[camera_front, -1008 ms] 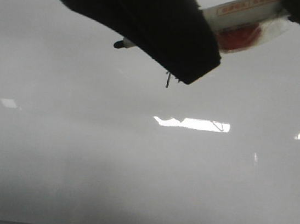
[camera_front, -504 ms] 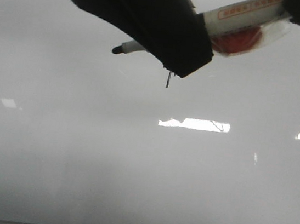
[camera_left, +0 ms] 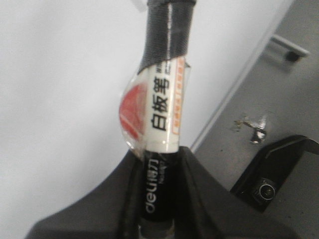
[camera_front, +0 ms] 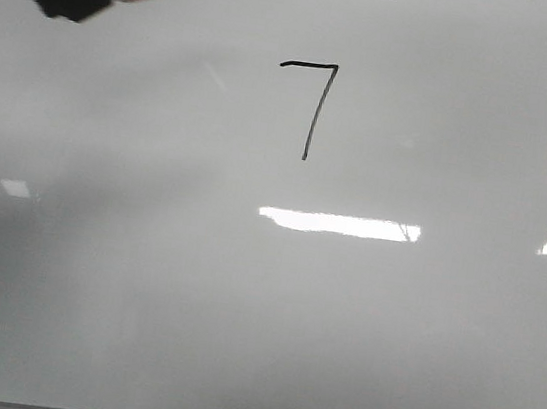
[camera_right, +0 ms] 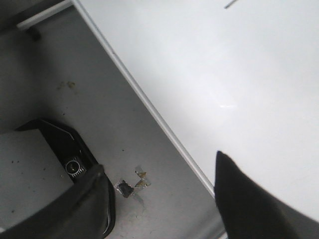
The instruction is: Write number 7 on whiteboard
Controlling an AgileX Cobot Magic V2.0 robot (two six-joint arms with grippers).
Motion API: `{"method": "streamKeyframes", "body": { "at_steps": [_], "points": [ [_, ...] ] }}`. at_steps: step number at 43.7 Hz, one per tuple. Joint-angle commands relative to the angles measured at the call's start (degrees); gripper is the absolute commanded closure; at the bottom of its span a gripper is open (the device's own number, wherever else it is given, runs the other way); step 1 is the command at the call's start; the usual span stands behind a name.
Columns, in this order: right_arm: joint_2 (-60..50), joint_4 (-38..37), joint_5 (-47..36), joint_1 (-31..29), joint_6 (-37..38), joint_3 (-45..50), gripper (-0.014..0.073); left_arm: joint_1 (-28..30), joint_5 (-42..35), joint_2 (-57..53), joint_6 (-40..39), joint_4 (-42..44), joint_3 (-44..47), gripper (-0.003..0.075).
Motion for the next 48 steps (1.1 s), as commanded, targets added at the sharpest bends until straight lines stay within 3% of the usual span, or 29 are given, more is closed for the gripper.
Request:
{"method": "streamKeyframes", "body": {
  "at_steps": [1,9,19,35,44,48],
  "points": [
    [-1.6,-0.5,-1.8,-1.8,2.8,-2.0,0.0151,5.5,0.3,-3.0,-9.3,5.3,-1.8,0.0692],
    [-2.1,-0.5,-1.8,-1.9,2.8,-2.0,0.0172,18.0,-1.1,-5.9,-12.1,5.8,1.8,0.0692],
    [-2.0,-0.5,-3.6,-1.9,2.8,-1.8,0.0172,28.5,-20.0,-5.6,-14.7,1.0,12.1,0.0692],
    [-2.0,-0.5,-4.7,-1.9,2.8,-1.8,0.0172,29.0,-40.1,4.4,-16.0,-2.4,15.0,0.0691],
    [-2.0,-0.5,-4.6,-1.9,2.8,-1.8,0.0172,29.0,-44.3,7.6,-16.2,-3.1,15.0,0.0685],
    [-2.0,-0.5,-4.6,-1.9,2.8,-1.8,0.0172,29.0,-44.4,8.2,-16.2,-3.1,14.8,0.0638]
  ]
}}
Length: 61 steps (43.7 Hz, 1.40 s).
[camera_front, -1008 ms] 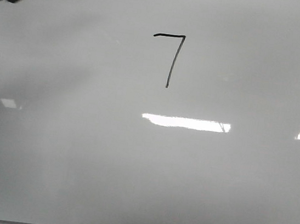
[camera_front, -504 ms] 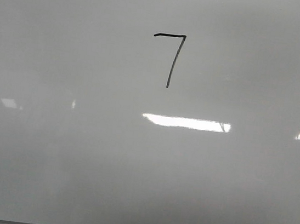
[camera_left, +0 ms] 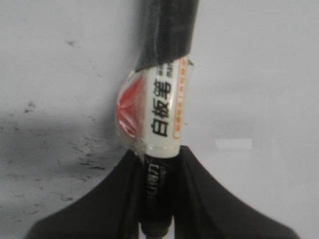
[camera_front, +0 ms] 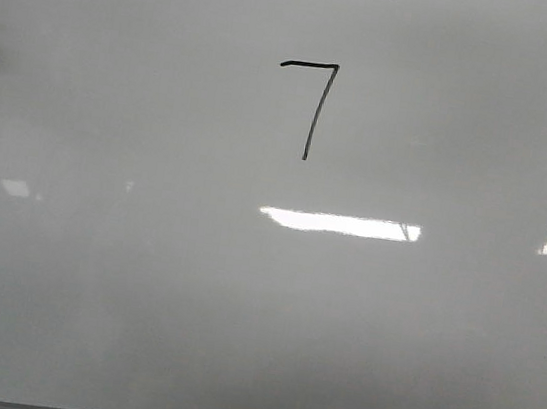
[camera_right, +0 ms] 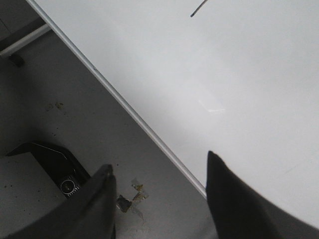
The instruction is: Write number 7 on whiteboard
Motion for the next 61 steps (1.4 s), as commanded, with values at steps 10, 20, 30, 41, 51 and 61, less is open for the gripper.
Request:
{"method": "streamKeyframes", "body": {
  "at_steps": [10,20,30,41,51,61],
  "points": [
    [-0.5,0.1,-3.1,-0.4,0.1,-1.8,0.0172,0.1,-4.4,0.9,-0.7,-0.7,-1.6,0.0421],
    [-0.5,0.1,-3.2,-0.4,0.1,-1.8,0.0172,0.1,-3.2,1.1,-0.7,-0.7,-1.7,0.0361],
    [-2.3,-4.2,-1.8,-0.4,6.0,-1.8,0.0172,0.1,5.4,-4.8,-0.6,3.4,-1.7,0.0363],
    [-8.5,-11.8,-0.1,-0.4,24.6,-1.5,0.0172,-1.6,19.7,-18.8,0.8,4.1,-1.7,0.0363],
    [-15.6,-11.8,-2.2,-0.4,26.0,4.4,0.0172,-12.8,32.8,-32.1,4.3,4.4,-1.7,0.0363],
    [-19.7,-11.8,-2.0,-0.4,26.0,7.6,0.0172,-19.5,40.5,-44.6,-0.6,5.9,-0.6,0.0363]
  ]
}}
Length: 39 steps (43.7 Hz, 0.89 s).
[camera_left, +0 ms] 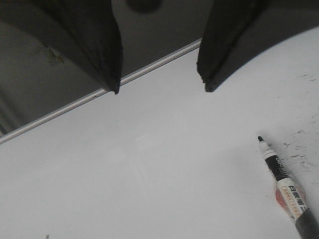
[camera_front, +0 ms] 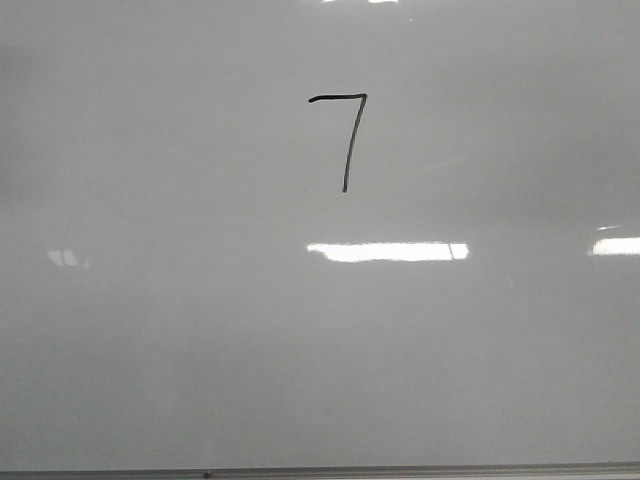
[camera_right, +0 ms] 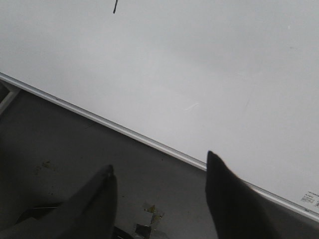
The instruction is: Write number 7 on whiteboard
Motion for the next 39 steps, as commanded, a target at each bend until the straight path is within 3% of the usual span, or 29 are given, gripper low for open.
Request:
{"method": "streamKeyframes", "body": {
  "at_steps": [1,8,16,19,25,31,34,39],
  "points": [
    [-0.6,-0.7,-3.7,-0.4,0.2,-1.0,0.0172,-0.8,-1.9,-5.0,-4.5,1.9,-0.5,0.0363],
    [-0.7,-0.7,-4.0,-0.4,0.1,-1.0,0.0172,-0.8,-6.6,-12.2,-7.5,2.4,2.5,0.0366],
    [-0.7,-0.7,-4.1,-0.4,-0.9,-1.0,0.0197,-0.8,-7.6,-13.3,-7.5,2.4,2.8,0.0381],
    [-0.7,-0.7,-4.1,-0.4,-0.9,-1.0,0.0263,-0.8,-7.6,-13.3,-7.5,2.3,2.8,0.0424],
    [-0.7,-0.7,-4.1,-0.4,-0.9,-1.0,0.0479,-0.8,-7.9,-13.3,-7.5,2.3,2.8,0.0572],
    [-0.7,-0.7,-4.1,-0.4,-0.9,-1.0,0.0619,-0.8,-8.6,-13.3,-7.5,2.3,2.8,0.0694],
    [-0.7,-0.7,-4.1,-0.4,-0.9,-1.0,0.0663,-0.8,-9.2,-13.3,-7.5,2.3,2.8,0.0742],
    [-0.7,-0.7,-5.0,-0.4,-0.9,-1.0,0.0661,-0.8,-9.7,-13.3,-7.5,2.2,2.8,0.0741]
  ]
}}
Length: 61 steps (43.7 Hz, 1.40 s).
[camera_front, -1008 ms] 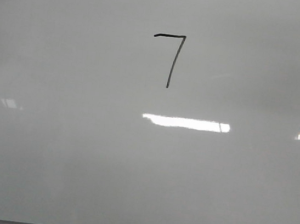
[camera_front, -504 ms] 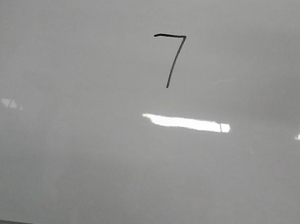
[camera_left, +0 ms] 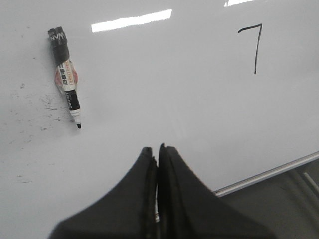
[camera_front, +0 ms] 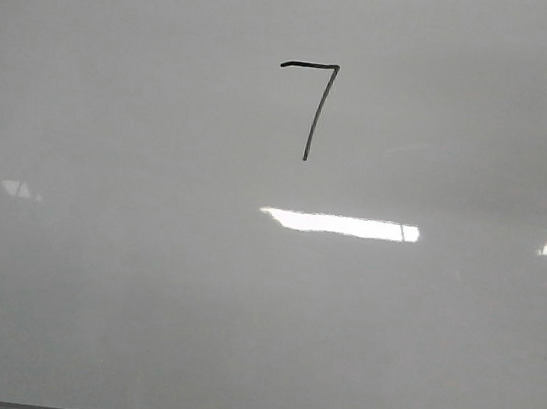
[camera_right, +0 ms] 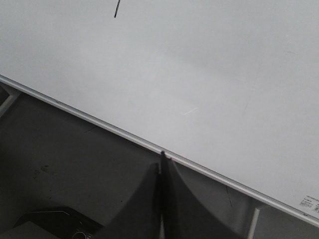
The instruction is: Write number 7 on whiteboard
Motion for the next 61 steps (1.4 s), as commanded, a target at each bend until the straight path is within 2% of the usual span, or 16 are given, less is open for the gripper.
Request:
{"method": "streamKeyframes", "body": {
  "at_steps": [1,26,31,43,52,61],
  "points": [
    [0.2,-0.7,-4.6,-0.4,-0.5,-1.4,0.0661,-0.4,-4.6,0.4,-0.6,-0.2,-1.4,0.0741],
    [0.2,-0.7,-4.3,-0.4,-0.5,-1.4,0.0661,0.5,-6.2,-1.5,-0.5,-0.5,0.3,0.0741],
    [0.2,-0.7,-4.3,-0.4,-0.5,-1.4,0.0661,4.9,-11.9,-5.4,0.0,2.4,5.2,0.0741],
    [0.2,-0.7,-4.3,-0.4,-0.5,-1.4,0.0661,16.6,-37.8,-18.0,0.0,1.0,30.0,0.0741],
    [0.2,-0.7,-4.3,-0.4,-0.5,-1.4,0.0661,20.6,-46.9,-25.0,0.0,0.7,40.9,0.0741],
    [0.2,-0.7,-4.3,-0.4,-0.5,-1.4,0.0661,21.3,-51.9,-27.1,0.0,0.7,45.3,0.0741]
  ]
}}
